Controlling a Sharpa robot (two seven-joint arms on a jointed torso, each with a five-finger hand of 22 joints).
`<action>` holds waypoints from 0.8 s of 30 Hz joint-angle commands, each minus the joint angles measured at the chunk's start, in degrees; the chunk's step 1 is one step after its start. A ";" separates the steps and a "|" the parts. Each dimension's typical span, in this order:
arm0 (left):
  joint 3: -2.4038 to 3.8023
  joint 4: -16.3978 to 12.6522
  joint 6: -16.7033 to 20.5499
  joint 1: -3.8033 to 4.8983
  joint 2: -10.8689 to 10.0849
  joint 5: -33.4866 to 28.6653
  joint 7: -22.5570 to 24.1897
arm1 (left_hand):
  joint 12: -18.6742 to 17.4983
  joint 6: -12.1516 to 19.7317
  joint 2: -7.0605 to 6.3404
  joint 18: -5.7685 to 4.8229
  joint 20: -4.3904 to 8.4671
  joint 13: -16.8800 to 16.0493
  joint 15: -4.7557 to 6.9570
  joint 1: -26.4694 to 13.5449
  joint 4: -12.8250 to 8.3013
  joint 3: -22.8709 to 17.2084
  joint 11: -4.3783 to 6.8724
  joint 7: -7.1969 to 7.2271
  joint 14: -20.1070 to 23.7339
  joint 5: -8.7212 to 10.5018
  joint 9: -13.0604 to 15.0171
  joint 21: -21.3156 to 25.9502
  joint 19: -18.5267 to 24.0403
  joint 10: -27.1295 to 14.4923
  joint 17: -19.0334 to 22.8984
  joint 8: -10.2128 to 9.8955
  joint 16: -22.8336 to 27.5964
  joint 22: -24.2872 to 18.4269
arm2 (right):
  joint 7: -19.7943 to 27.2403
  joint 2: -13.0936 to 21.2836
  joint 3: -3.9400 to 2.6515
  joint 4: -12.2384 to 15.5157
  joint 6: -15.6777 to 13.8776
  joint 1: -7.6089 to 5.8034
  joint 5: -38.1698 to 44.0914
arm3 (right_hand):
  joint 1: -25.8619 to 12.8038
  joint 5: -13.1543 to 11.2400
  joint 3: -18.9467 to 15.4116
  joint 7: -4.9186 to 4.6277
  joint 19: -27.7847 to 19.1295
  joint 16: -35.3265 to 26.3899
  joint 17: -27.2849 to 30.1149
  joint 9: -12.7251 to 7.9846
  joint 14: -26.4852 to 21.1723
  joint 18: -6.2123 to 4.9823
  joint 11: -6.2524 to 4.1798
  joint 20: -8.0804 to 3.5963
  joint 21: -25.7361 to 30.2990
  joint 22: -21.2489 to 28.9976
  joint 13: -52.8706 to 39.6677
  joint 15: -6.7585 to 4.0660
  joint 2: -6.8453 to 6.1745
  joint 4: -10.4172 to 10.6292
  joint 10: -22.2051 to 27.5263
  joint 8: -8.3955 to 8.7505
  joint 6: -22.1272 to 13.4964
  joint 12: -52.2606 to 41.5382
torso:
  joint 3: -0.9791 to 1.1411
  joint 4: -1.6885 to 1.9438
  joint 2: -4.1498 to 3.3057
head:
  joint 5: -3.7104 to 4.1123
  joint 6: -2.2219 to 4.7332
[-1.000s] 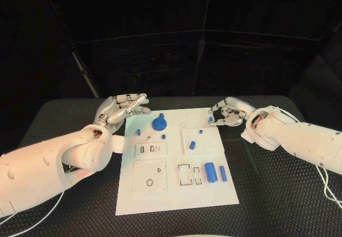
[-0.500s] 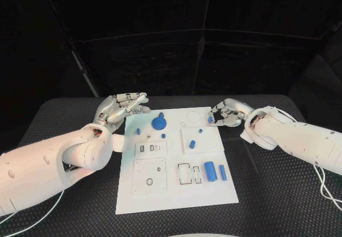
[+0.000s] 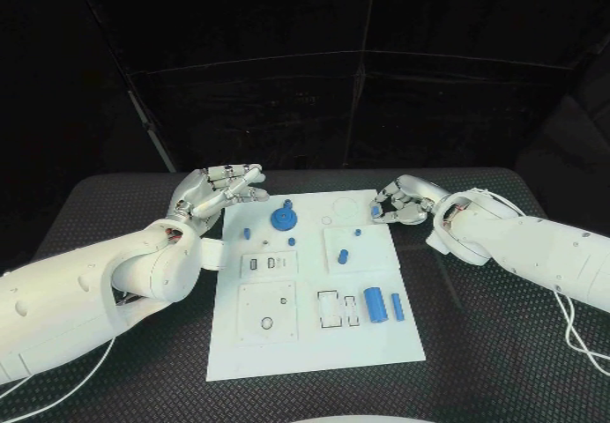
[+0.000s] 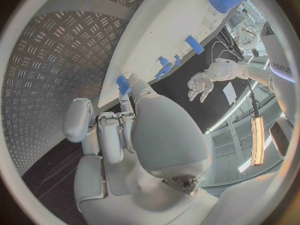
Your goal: Assemble the parts on the task board
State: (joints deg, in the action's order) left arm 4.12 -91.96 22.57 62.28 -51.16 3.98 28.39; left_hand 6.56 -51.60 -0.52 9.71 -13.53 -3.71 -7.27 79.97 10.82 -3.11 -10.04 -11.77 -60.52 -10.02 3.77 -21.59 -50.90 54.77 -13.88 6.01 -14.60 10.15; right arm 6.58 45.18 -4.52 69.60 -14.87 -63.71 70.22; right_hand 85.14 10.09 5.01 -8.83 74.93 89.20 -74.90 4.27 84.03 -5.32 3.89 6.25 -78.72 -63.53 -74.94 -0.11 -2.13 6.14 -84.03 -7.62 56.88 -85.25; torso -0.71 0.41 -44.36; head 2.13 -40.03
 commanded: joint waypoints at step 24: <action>0.06 -0.16 -0.63 0.07 -0.08 0.26 0.24 | -0.30 -0.44 -0.11 0.61 0.02 -0.01 -0.03 0.48 -0.39 0.04 0.05 0.15 0.51 0.34 -0.01 0.32 0.54 0.15 -0.05 -0.27 0.19 -0.08 | 0.47 0.08 -0.04 0.93 -4.03 -0.08 1.84 | 0.43 -1.57 3.32 1.68 1.10 0.71 -14.83 0.27 5.91 0.38 -1.33 -1.00 -0.88 -1.45 -10.45 -1.12 3.35 -1.55 -2.66 -1.37 4.89 -0.68 | 0.05 -0.04 0.01 | 0.34 -0.44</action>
State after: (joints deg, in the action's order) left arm 4.12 -92.01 22.54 62.28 -51.23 3.98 28.34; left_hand 6.57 -51.60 -0.52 9.72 -13.52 -3.71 -7.27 79.97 10.82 -3.11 -10.04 -11.77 -60.52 -10.02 3.77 -21.59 -50.90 54.77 -13.87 6.01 -14.60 10.16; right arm 6.47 45.16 -4.52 70.01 -16.18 -63.70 71.55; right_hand 85.48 8.64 7.94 -7.83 75.86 89.69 -74.94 4.18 83.96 -5.33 2.84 5.31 -79.29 -64.93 -74.98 -0.87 0.07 4.51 -84.04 -8.67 60.61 -85.68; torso -0.66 0.40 -44.33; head 2.38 -40.45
